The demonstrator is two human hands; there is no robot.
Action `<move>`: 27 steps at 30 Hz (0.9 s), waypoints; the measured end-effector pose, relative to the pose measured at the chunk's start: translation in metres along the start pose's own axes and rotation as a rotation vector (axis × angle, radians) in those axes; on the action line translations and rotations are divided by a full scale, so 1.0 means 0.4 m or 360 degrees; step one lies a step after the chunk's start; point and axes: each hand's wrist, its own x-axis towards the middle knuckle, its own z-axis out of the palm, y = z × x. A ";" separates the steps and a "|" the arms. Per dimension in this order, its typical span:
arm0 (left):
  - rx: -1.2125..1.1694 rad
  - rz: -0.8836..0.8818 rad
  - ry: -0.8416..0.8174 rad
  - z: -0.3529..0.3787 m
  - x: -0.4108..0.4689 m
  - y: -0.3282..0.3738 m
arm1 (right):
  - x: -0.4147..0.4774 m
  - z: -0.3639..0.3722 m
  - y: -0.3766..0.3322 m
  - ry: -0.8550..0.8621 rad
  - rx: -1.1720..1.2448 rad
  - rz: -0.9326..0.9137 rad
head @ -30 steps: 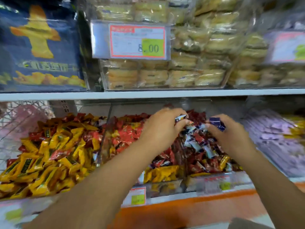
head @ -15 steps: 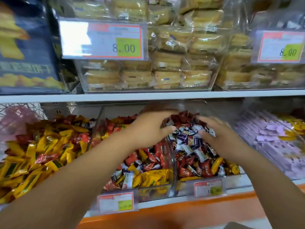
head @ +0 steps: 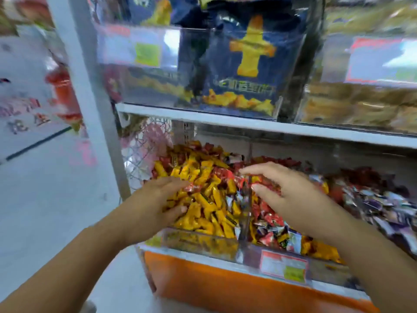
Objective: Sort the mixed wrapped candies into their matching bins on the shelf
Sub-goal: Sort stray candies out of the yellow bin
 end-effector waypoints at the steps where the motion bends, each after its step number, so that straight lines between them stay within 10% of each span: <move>1: -0.0028 -0.0013 -0.0021 0.002 -0.017 -0.017 | 0.026 0.022 -0.014 -0.0068 -0.0004 -0.0009; 15: -0.0066 -0.0104 -0.0192 0.030 -0.077 -0.098 | 0.252 0.248 -0.060 -0.0526 -0.0516 -0.0059; 22: -0.0078 -0.0079 -0.0191 0.016 -0.111 -0.098 | 0.293 0.200 -0.083 -0.0217 0.0208 0.0052; 27: -0.0186 -0.0138 -0.0152 -0.002 -0.135 -0.104 | 0.421 0.241 -0.147 -0.0287 0.0055 -0.0064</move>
